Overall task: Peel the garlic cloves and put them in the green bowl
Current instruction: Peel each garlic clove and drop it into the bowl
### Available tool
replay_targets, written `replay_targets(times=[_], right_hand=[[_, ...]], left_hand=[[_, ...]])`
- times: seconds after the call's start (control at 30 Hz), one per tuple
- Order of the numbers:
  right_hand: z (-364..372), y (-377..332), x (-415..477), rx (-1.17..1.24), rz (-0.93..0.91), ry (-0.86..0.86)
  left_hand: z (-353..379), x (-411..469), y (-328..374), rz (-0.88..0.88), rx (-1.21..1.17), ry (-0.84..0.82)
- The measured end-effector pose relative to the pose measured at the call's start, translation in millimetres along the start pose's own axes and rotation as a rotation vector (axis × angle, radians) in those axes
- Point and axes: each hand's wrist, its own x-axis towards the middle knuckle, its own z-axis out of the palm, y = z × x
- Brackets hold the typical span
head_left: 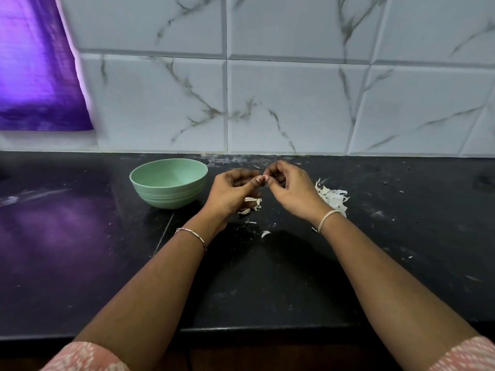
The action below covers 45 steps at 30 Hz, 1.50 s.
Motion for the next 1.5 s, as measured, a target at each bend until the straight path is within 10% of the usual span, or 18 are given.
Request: replay_targets(times=[0.23, 0.77, 1.1, 1.5], right_hand=[[-10, 3, 2, 0.104, 0.077, 0.027], [-68, 46, -5, -0.453, 0.453, 0.173], [-25, -1, -5, 0.32, 0.421, -0.072], [-17, -1, -7, 0.283, 0.373, -0.125]], left_hand=[[-1, 0, 1, -0.026, -0.03, -0.047], [1, -6, 3, -0.069, 0.034, -0.065], [1, 0, -8, 0.234, 0.525, 0.043], [0, 3, -13, 0.405, 0.778, 0.131]])
